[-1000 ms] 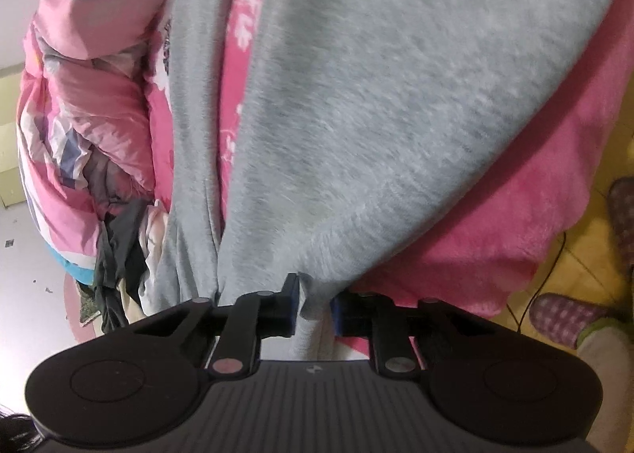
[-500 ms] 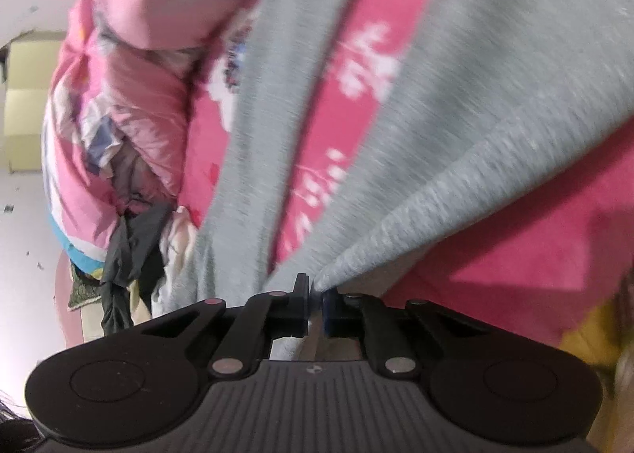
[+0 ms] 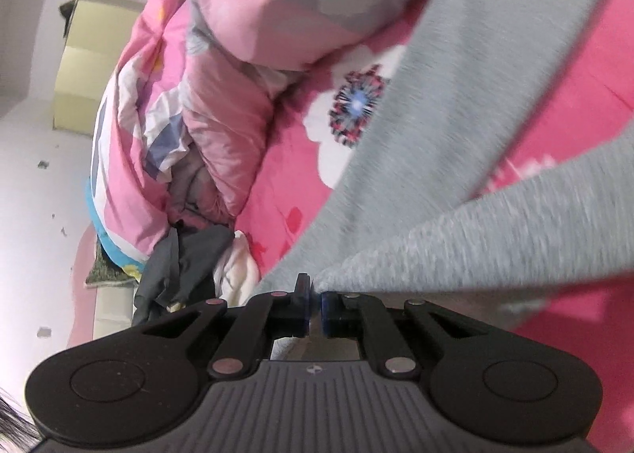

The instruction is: Fold clothes

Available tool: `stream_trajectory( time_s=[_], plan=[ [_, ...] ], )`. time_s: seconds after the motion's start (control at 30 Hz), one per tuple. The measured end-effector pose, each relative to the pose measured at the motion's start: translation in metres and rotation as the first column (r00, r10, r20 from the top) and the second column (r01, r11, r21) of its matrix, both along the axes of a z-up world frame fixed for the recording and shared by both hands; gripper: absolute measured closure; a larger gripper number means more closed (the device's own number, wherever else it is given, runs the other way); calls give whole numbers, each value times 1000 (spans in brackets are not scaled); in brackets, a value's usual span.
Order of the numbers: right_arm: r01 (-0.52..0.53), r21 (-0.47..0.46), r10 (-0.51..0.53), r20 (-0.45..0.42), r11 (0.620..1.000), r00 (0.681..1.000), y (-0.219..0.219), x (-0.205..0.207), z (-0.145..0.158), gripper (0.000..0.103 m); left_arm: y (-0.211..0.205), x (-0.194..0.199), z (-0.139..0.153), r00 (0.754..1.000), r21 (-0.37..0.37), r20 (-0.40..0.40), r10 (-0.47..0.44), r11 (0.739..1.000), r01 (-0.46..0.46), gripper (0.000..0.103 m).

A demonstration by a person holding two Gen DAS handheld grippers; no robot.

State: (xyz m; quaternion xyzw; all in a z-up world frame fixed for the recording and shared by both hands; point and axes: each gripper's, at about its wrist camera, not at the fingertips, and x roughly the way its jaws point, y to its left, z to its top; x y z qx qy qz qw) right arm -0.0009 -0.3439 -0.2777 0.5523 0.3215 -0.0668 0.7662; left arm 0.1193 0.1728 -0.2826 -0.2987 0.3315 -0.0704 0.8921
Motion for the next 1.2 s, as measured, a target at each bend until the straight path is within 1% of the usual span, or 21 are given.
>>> stream_trajectory(
  time_s=[0.17,0.27,0.4,0.53,0.67,0.7,0.77,0.8,0.83,0.87,0.9,0.93,0.97,1.0,1.07,1.1,1.13,1.2],
  plan=[
    [-51,-6,51,-10,999,999,-19,45,-7,97,-23,43,-2,999,18,25,27,999,-28,98],
    [-71,-1,71,-28,997,997,-28,68,-19,97,-36,70,-12,999,36,19,31,999,-32,98],
    [-85,17,86,-66,996,994,-41,93,-42,97,-56,100,-33,1000,85,-6,22,996,-21,98],
    [-91,49,95,-93,995,991,-51,114,-70,97,-66,117,-49,999,124,-25,28,992,-25,98],
    [-96,73,104,-109,993,989,-56,128,-90,97,-70,125,-54,999,155,-28,31,988,-26,98],
    [-96,81,105,-114,992,988,-57,131,-95,97,-70,127,-56,999,157,-31,28,987,-23,97],
    [-94,110,108,-127,990,986,-59,135,-106,95,-65,130,-59,998,113,-58,41,993,-34,94],
    [-93,127,110,-134,988,985,-61,137,-112,94,-63,132,-61,996,90,-71,47,995,-41,83],
    [-93,149,114,-143,985,983,-62,137,-116,93,-61,130,-58,996,62,-70,58,997,-54,75],
    [-92,170,118,-151,981,982,-64,138,-121,91,-58,128,-56,995,33,-68,69,997,-67,62],
    [-91,191,121,-153,977,981,-65,138,-125,86,-60,124,-49,996,41,-44,72,997,-70,50],
    [-92,206,124,-147,974,981,-66,137,-125,83,-62,120,-42,997,50,-20,73,996,-72,45],
    [-93,212,124,-137,973,983,-67,135,-123,77,-64,115,-34,997,59,4,74,995,-74,38],
    [-94,218,124,-128,971,984,-67,133,-122,66,-65,110,-26,997,69,24,68,995,-70,34],
    [-99,211,124,-110,972,986,-70,129,-114,55,-63,95,-12,997,70,31,64,995,-66,31],
    [-104,204,127,-103,973,987,-71,127,-109,53,-62,88,-5,997,71,34,62,995,-65,30],
    [-111,195,131,-96,975,987,-73,125,-104,53,-59,78,0,997,74,36,62,995,-64,27],
    [-123,175,139,-80,977,987,-76,121,-92,53,-51,57,8,997,102,32,69,992,-72,22]
  ],
)
